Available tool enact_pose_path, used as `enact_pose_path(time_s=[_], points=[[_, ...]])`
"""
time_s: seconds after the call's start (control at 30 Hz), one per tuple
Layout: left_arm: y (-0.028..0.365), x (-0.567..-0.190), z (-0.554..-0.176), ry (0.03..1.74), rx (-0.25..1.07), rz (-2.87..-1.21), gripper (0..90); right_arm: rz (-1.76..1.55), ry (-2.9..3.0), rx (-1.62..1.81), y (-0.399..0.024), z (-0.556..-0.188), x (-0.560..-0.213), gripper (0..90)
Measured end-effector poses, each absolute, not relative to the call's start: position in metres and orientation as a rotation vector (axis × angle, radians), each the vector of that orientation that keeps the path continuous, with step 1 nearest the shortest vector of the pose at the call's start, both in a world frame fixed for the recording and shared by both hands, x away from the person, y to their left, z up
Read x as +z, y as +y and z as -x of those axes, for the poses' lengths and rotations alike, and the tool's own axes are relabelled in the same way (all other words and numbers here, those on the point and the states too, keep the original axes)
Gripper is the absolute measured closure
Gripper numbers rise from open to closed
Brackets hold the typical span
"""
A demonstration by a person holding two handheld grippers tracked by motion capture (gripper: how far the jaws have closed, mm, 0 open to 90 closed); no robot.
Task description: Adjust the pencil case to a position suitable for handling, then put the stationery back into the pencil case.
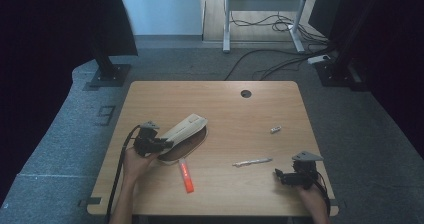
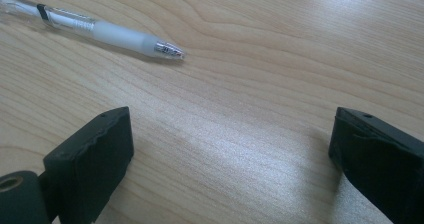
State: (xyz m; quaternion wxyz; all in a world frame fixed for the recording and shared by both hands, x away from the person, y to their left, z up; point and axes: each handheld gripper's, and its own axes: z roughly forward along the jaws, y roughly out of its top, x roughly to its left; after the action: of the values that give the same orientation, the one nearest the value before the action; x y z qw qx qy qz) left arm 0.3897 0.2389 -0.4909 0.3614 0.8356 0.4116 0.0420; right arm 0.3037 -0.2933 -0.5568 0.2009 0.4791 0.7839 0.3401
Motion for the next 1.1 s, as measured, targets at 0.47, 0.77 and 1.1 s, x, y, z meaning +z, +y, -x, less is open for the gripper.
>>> enact_pose_path(time_s=[0.47, 0.77, 1.1], points=[[0.237, -0.492, -0.389, 1.057, 0.115, -2.158, 74.2, -1.363, 2.17, 0.998, -0.296, -0.305, -0.549, 4.2], [0.236, -0.492, -0.388, 1.054, 0.118, -2.161, 73.7, -1.373, 2.152, 1.029, -0.3, -0.312, -0.539, 4.2], [0.236, -0.492, -0.388, 1.053, 0.118, -2.161, 73.4, -1.333, 2.167, 1.016, -0.294, -0.326, -0.526, 2.8]])
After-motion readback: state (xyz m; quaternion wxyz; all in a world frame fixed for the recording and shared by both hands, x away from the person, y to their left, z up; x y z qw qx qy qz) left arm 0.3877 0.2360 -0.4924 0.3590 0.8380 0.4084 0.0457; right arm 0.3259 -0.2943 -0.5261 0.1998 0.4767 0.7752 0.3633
